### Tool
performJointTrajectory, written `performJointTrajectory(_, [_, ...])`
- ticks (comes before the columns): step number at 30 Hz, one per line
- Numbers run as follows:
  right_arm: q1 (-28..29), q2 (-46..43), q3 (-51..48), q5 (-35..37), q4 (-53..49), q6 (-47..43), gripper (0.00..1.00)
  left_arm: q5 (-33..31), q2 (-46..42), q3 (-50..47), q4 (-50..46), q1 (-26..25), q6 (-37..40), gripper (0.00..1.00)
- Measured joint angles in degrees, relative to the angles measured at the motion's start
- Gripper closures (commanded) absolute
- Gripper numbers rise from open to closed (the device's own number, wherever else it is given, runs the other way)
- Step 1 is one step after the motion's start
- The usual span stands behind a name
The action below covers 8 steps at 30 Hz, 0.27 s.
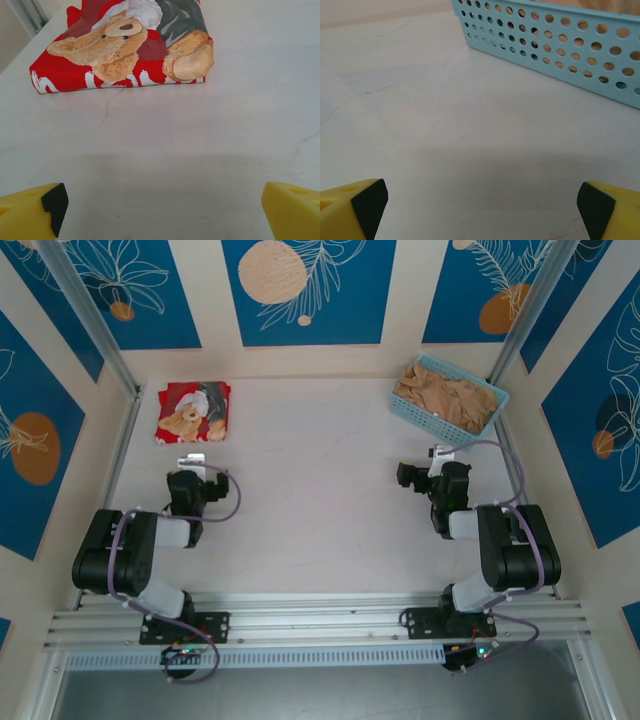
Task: Fold and stack the t-shirts
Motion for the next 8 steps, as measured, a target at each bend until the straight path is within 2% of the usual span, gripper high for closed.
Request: performJointTrajectory(8, [0.0,0.0,0.0,0.0,0.0,0.0,0.01,3.1,0.0,0.4,-0.5,0.0,1.0,0.0])
